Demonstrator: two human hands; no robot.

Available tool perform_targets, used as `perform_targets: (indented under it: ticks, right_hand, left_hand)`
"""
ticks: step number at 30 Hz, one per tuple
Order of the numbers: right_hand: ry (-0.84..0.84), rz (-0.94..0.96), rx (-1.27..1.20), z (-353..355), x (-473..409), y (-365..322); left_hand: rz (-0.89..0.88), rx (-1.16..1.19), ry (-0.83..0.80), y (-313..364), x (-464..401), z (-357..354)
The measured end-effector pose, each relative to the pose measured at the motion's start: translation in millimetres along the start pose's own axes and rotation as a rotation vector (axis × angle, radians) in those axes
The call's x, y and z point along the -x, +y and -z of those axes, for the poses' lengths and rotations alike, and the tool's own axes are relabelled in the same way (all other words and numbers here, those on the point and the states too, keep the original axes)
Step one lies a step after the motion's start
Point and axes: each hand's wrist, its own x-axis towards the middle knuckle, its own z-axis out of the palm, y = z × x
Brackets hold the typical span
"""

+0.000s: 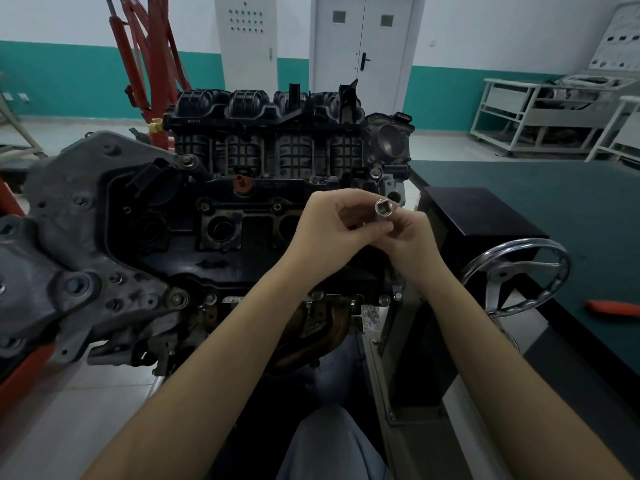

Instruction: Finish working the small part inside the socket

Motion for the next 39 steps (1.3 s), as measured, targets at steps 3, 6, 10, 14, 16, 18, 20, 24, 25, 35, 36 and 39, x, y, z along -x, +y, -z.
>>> perform_targets:
  ticks: [3,6,10,14,16,18,20,24,25,35,36,39]
  right_hand:
    - [0.024,0.026,0.025,-1.2,-2.3,-0.4]
    - [-0.001,0.023,-0.011,-1.5,-1.6,-0.9]
    - [-0.044,-0.017,-0.007,0.0,0.8,-3.3]
    - [0.039,-0.003,0.024,-2.1,-1.5,-4.5]
    - [0.033,-0.005,0.006,-1.6,-1.7,-5.6]
    - [-0.018,-0.017,-0.035,0.1,0.0,-6.3]
    - [-0.055,-0.043,-0.052,0.9,1.3,-7.2]
    - [0.019,-0.034,0.004,-0.3,0.3,-8.2]
    - [0.026,-0.024,0.008,-1.1,-0.1,-8.8]
    - [0.018,-0.023,0.044,1.1,0.0,-5.8]
    - [0.026,-0.012,0.057,0.9,-0.5,-6.3]
    - [0.032,0.004,0.051,0.8,-1.8,-7.5]
  left_hand:
    - [-0.003,-0.112,0.087,0.6,-0.7,-4.8]
    - [0.007,-0.084,0.087,1.0,-2.8,-2.2]
    - [0.000,-0.003,-0.017,1.8,-1.4,2.2]
    - [-0.025,-0.060,0.092,2.5,0.2,-2.8]
    - [-0.026,-0.081,0.105,1.4,-0.3,-3.0]
    - [-0.034,-0.074,0.081,0.1,-0.7,-1.0]
    - [-0.035,-0.017,0.049,-2.3,-0.2,1.3]
    - [-0.029,0.034,0.030,-4.9,0.1,0.5]
    - [-0.035,0.008,0.045,-4.8,-0.3,-0.5]
    - [-0.021,0.028,-0.053,-3.3,0.0,2.5]
    - [-0.030,0.011,-0.024,-2.6,0.3,1.2]
    - [-0.028,-0.062,0.067,-2.0,-1.6,-1.6]
